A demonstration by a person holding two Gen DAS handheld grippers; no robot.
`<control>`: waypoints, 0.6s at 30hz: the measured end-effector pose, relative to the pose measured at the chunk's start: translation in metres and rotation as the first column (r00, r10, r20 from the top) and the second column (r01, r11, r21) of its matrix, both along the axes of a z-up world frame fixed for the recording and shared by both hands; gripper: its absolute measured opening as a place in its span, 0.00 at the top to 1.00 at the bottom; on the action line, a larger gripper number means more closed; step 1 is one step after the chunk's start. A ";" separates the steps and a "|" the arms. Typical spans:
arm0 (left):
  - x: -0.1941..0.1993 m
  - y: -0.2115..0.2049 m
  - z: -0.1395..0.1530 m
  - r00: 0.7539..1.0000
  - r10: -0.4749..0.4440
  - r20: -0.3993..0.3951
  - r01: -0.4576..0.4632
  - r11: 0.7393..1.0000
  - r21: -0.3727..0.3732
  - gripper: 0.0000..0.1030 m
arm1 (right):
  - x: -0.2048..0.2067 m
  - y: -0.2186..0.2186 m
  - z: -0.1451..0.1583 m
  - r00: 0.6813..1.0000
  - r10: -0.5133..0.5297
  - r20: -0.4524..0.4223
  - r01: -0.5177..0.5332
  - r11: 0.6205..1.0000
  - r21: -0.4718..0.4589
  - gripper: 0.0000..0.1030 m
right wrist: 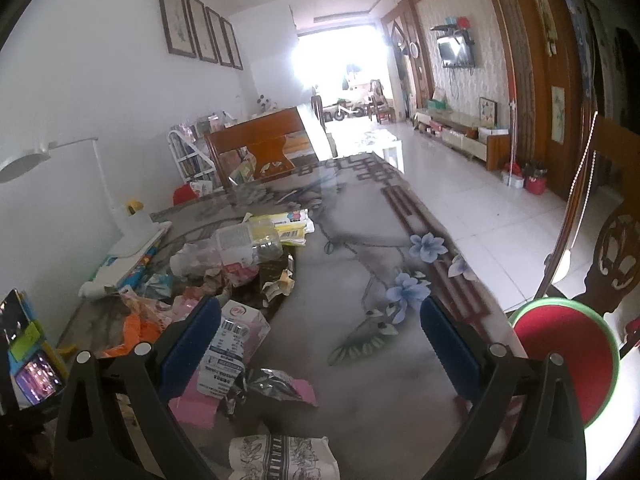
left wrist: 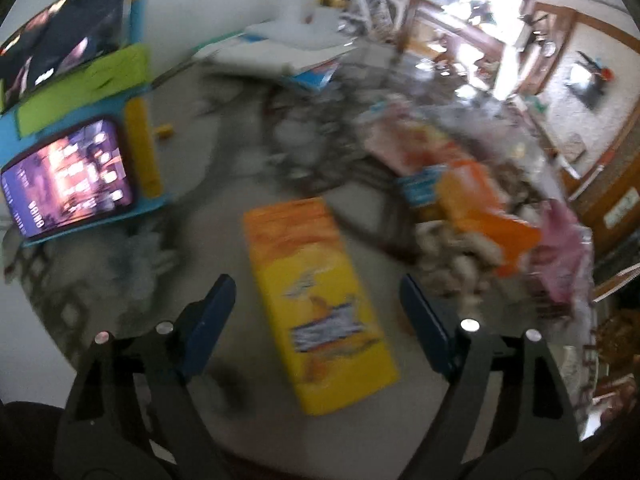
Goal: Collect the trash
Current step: 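Grasp the yellow juice carton with the left tool while the right tool grasps the white paper cup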
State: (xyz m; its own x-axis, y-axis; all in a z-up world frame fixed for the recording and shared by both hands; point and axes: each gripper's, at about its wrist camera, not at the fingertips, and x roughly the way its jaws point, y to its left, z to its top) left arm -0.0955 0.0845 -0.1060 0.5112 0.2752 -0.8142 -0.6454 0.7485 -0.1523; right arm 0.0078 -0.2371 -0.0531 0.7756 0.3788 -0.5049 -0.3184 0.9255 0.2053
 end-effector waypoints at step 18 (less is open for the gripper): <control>0.031 -0.023 -0.010 0.977 -0.210 0.031 0.212 0.969 -0.123 0.37 | -0.001 0.030 -0.031 0.921 0.189 -0.340 -0.289 0.918 -0.271 0.07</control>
